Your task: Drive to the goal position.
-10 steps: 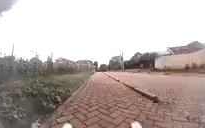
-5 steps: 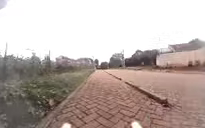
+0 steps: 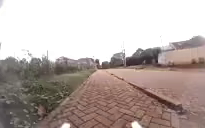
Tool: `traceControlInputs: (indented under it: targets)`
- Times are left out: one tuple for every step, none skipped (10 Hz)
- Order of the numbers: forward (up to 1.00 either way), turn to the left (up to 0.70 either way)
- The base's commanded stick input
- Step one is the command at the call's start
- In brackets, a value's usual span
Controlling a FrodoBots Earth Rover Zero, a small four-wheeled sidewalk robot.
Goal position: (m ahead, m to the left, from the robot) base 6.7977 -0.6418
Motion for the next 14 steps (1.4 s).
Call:
traceControlInputs:
  targets:
    - [0.7,0.01]
    - [0.7,0.04]
    - [0.7,0.09]
    - [0.7,0.2]
    - [0.7,0.19]
    - [0.7,0.19]
    - [0.7,0.18]
    - [0.7,0.08]
    - [0.7,0.07]
    - [0.7,0.06]
    - [0.7,0.09]
    - [0.7,0.13]
    - [0.7,0.07]
    - [0.7,0.09]
